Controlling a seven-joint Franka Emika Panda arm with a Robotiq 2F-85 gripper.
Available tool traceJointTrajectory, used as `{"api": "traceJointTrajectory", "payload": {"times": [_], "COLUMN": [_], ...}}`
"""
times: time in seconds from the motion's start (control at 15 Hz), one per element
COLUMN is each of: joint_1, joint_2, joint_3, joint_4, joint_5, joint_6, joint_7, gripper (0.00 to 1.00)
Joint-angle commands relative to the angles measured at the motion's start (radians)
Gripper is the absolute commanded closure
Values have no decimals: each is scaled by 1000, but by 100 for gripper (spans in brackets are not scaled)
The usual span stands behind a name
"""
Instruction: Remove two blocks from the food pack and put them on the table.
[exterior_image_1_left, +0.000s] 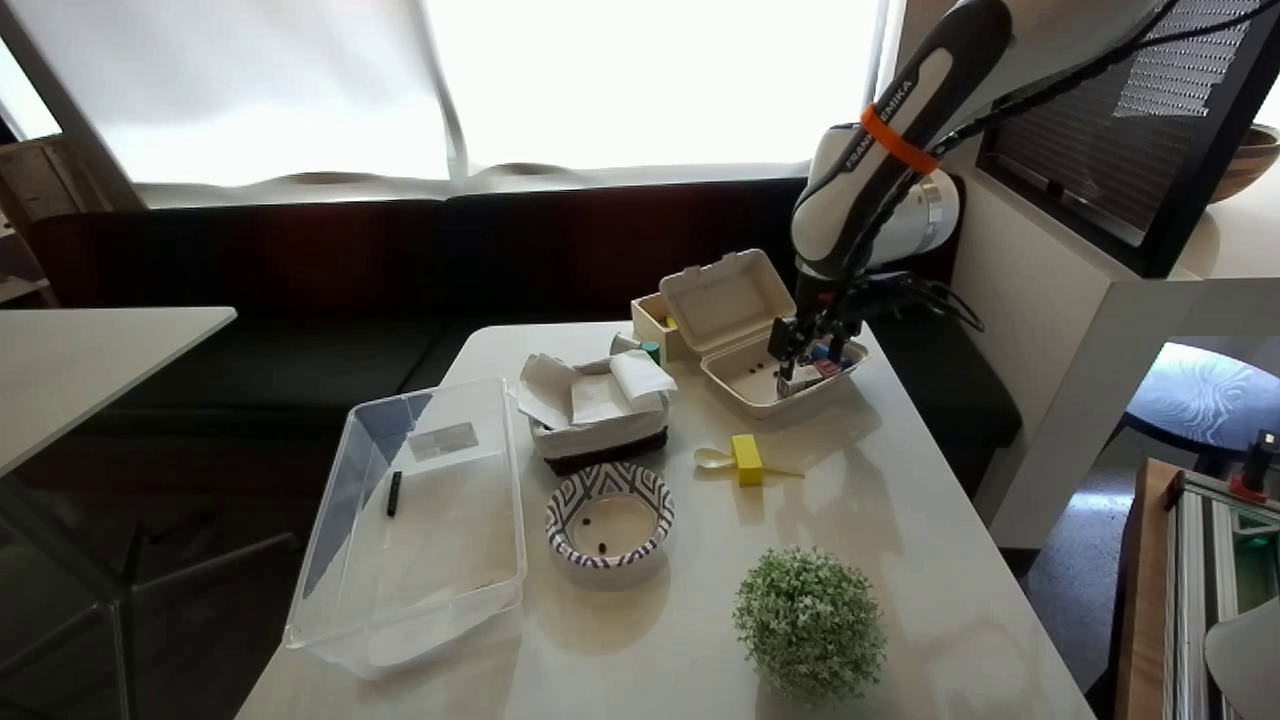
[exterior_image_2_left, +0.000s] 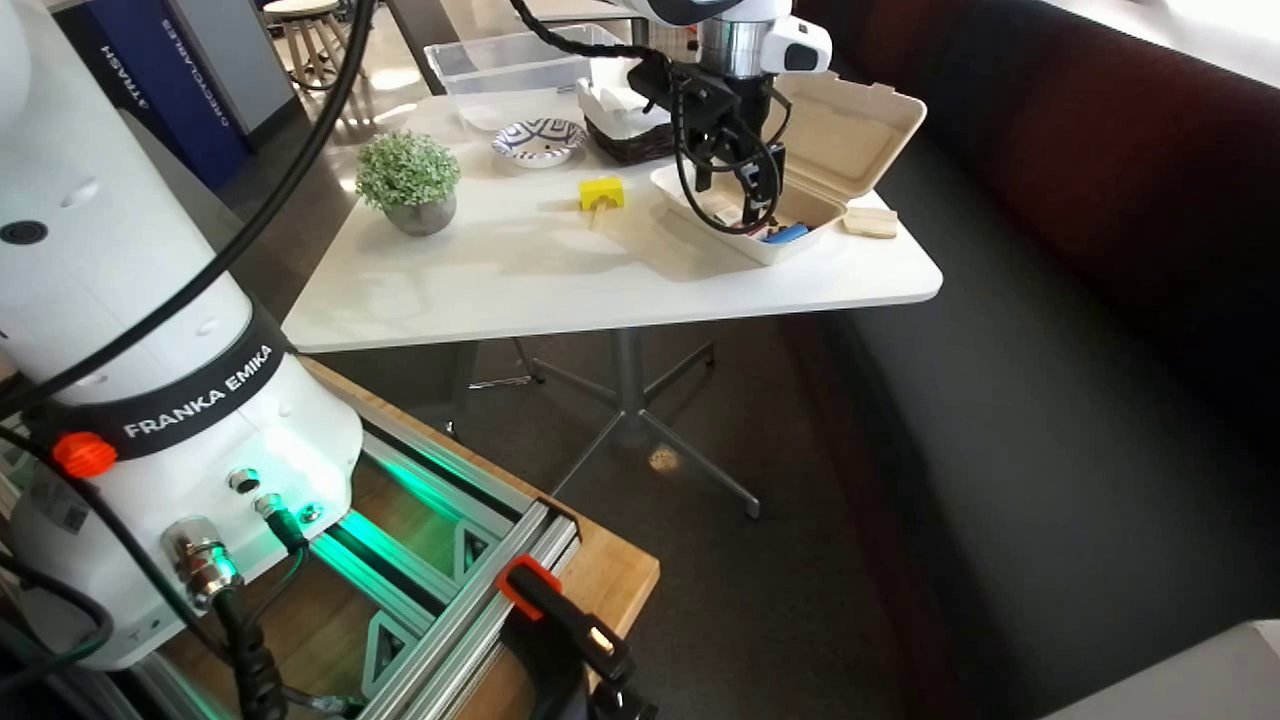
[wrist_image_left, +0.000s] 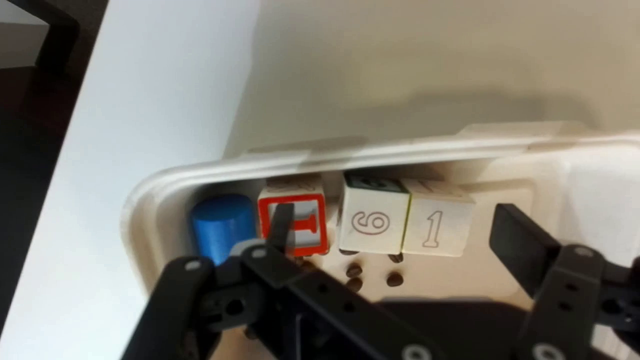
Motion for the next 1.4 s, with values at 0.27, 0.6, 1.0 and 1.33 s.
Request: {"api": "traceJointTrajectory", "payload": {"times": [0.27,0.6,1.0,1.33], "joint_1": [-2,-6,-2,1], "joint_2": [33,42,44,58], "joint_3": [35,42,34,27], "joint_4": [8,11,12,16], "joint_5": [42,42,31,22], "joint_6": [55,85,90,86], "joint_7": [-22,-22,-18,-16], "gripper": [0,22,32,36]}}
